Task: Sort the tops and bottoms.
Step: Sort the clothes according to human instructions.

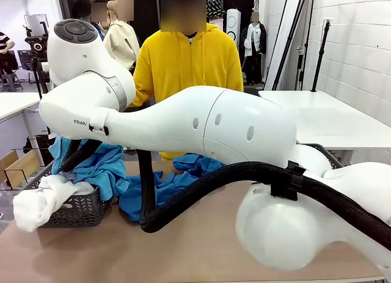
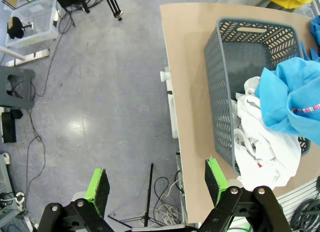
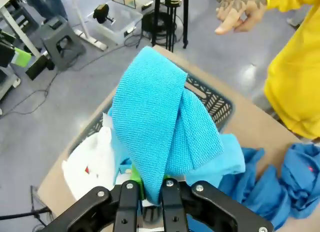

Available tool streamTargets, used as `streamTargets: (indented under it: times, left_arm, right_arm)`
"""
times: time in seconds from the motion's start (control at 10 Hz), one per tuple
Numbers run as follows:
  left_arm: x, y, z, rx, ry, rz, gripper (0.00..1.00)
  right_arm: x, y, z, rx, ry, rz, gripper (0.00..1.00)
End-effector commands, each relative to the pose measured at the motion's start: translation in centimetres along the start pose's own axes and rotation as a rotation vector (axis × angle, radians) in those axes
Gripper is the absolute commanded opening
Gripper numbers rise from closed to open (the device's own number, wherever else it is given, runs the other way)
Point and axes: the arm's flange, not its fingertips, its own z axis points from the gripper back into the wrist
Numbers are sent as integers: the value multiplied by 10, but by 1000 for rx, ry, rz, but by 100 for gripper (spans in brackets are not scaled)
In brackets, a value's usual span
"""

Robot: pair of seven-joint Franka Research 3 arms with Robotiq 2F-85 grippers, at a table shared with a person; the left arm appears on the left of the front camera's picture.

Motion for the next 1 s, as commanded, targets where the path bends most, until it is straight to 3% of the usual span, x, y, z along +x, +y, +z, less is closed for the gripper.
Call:
streamTargets:
  times: [0.0,0.1,0.4,0.6,0.9]
  left_arm:
    - [-2,1,1,15,8,-13,100]
    - [-2,1,1,15,8,-13,100]
    - [-2,1,1,15,8,-13,100]
    - [-2,1,1,15,8,-13,100]
    - [-2,1,1,15,8,-13,100]
  right_arm:
    - [0,2,1,-8,-15,-12,0]
    - [0,0,0,0,0,0,0]
    - [21,10,-85,161,76,52,0]
    - [18,16,-132,229,196,48,0]
    - [9,23,-179,205,387,37,0]
